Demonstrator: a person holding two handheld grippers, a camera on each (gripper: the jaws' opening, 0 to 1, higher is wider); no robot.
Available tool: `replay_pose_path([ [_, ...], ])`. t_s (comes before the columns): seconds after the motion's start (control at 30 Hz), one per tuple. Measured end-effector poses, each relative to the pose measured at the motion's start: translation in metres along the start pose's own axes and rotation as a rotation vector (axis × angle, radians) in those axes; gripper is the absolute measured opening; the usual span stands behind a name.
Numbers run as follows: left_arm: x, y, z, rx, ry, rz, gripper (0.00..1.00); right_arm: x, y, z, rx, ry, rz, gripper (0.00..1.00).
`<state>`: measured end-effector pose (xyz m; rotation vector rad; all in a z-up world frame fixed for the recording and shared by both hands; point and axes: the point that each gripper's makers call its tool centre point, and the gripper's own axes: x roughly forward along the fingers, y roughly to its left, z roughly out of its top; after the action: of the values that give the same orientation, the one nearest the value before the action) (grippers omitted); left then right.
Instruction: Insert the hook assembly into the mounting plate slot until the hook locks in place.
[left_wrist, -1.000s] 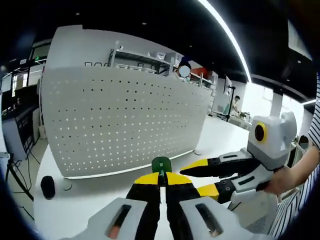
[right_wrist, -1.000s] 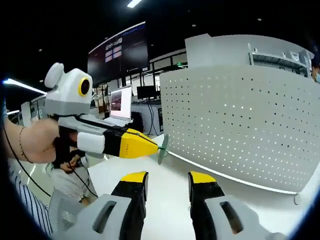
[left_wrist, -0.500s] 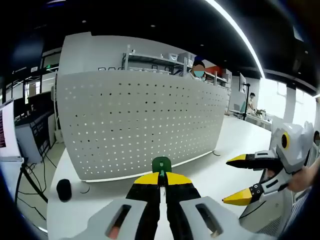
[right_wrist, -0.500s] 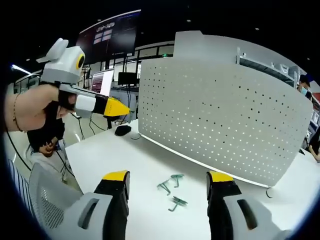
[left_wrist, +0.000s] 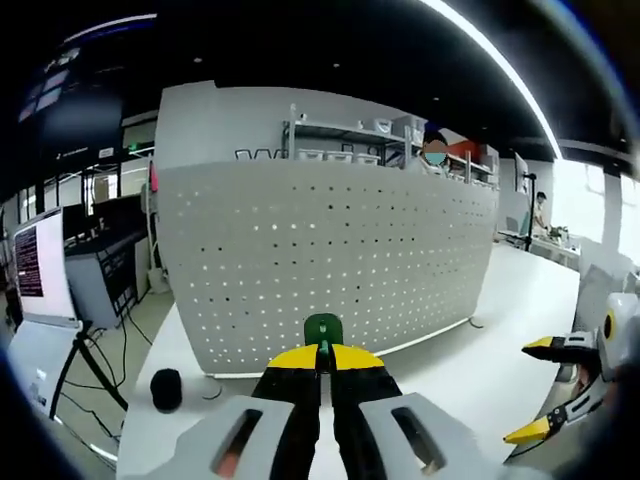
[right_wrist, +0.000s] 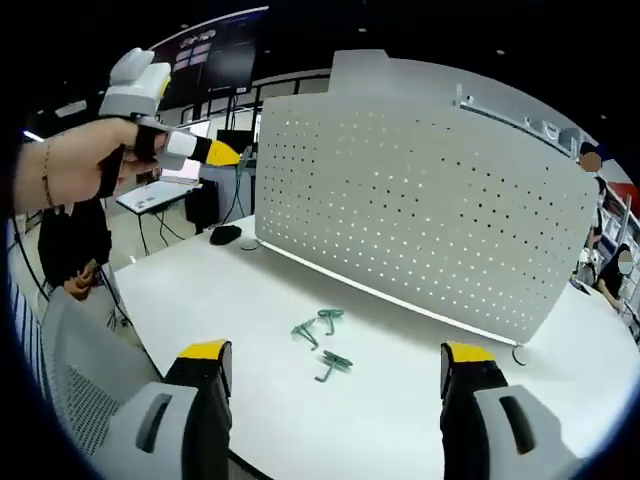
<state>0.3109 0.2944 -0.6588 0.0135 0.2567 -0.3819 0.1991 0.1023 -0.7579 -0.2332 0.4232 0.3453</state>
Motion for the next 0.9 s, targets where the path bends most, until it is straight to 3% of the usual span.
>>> replay_pose_path([
  [0.27,0.009,0.01,0.008,0.018,-0.031,0.05,0.01,0.004,0.005,-0.024,0.016,0.031,0.002,0.85],
  [0.4,0.012,0.015,0.022,-0.006,-0.074,0.086,0.01,0.006,0.006,-0.033,0.022,0.058,0.004,0.86],
  [0.6,0.021,0.019,0.043,-0.004,-0.123,0.12,0.01,0.005,0.011,-0.032,-0.028,0.048,0.009,0.85],
  [0.9,0.033,0.024,0.057,0.019,-0.159,0.147,0.01,0.005,0.011,-0.028,-0.019,0.03,0.013,0.84],
])
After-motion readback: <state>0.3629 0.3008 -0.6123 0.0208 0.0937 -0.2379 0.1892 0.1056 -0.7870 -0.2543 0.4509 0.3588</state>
